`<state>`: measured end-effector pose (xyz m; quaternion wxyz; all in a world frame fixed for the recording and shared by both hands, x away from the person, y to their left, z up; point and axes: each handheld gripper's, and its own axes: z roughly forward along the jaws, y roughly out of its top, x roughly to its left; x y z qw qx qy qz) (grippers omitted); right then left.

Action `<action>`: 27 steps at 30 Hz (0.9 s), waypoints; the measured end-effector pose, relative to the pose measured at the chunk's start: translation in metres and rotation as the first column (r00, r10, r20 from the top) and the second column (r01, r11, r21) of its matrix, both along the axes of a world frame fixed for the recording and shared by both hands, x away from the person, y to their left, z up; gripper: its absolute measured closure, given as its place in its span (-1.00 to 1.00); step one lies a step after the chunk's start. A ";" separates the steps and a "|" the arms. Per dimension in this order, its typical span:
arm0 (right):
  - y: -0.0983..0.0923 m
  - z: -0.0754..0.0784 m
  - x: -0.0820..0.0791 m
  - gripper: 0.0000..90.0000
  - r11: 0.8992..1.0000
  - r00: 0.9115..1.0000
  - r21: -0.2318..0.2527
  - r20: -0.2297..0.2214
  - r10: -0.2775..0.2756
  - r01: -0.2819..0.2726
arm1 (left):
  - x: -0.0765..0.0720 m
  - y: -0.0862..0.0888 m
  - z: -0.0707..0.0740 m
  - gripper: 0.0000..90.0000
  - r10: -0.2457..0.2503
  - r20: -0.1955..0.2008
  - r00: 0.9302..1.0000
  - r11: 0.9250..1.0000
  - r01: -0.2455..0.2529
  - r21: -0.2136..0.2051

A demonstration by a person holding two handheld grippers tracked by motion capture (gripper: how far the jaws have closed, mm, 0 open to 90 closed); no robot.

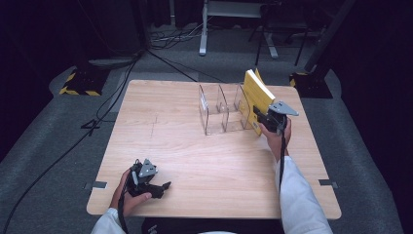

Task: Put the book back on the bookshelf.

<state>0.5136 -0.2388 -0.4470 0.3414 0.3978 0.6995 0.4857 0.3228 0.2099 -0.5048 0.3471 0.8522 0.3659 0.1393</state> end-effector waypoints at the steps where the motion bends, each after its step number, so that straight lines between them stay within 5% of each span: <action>1: -0.001 -0.001 0.000 0.52 1.000 1.000 -0.001 -0.007 0.000 0.000 | 0.000 0.000 0.000 -0.63 0.000 0.000 1.000 1.000 0.000 0.000; 27: -0.025 -0.005 -0.024 0.04 1.000 0.997 -0.005 -0.073 0.004 -0.005 | 0.000 0.000 0.000 -0.63 0.001 0.000 1.000 1.000 -0.001 0.000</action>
